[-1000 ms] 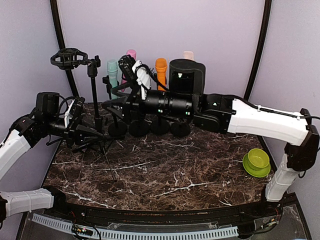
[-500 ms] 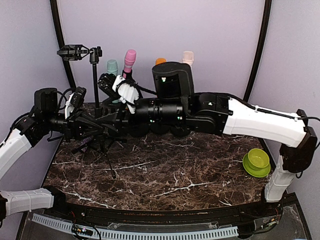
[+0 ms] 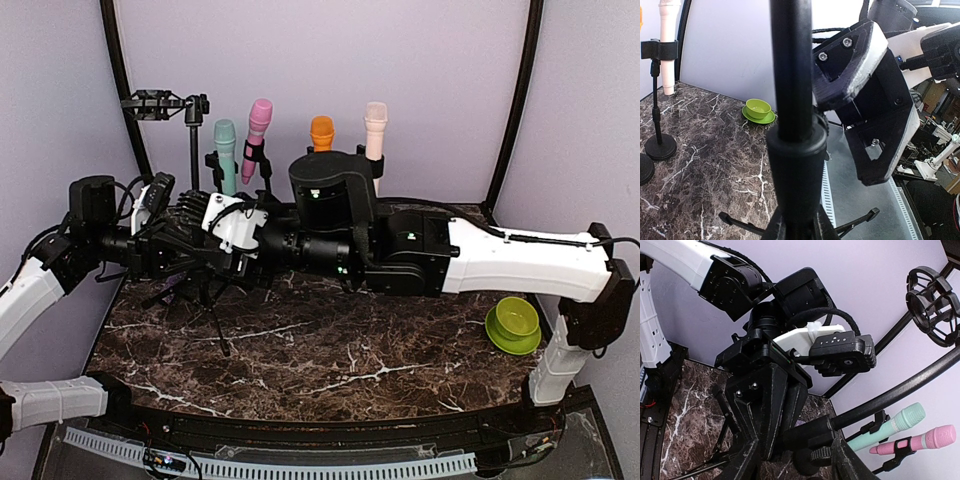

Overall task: Remove the microphone from the stand
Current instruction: Unscrew the knob on the stand of the microphone stand.

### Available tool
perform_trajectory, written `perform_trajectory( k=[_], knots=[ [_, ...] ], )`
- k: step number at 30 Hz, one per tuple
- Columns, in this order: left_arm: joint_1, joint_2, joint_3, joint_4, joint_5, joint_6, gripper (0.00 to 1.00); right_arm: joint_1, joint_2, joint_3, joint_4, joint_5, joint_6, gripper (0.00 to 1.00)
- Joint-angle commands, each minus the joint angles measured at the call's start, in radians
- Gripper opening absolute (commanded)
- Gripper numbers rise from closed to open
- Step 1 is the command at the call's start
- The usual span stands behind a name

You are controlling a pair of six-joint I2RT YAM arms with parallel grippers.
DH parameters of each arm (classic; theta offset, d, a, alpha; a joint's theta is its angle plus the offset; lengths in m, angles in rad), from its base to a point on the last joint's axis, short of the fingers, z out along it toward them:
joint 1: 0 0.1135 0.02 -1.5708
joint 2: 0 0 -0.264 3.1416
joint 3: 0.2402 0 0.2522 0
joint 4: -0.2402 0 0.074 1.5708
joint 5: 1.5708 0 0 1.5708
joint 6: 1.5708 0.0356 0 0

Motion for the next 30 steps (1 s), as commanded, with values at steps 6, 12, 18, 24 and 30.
perform_trajectory(
  k=[6,12,18,24,30],
  knots=[
    [-0.002,-0.016,0.023,0.038,0.079,0.027,0.0,0.015,-0.008,-0.019,0.008,0.122,-0.135,0.44],
    [-0.001,-0.012,0.033,0.027,0.086,0.036,0.0,0.015,0.007,-0.005,0.025,0.15,-0.179,0.42],
    [-0.002,-0.008,0.043,-0.006,0.088,0.059,0.0,0.014,0.023,0.026,0.006,0.155,-0.219,0.41],
    [-0.001,-0.006,0.044,-0.012,0.084,0.071,0.0,0.016,0.014,0.038,-0.009,0.117,-0.206,0.4],
    [-0.001,-0.005,0.049,-0.032,0.081,0.095,0.0,0.017,0.017,0.047,-0.005,0.098,-0.196,0.39]
  ],
)
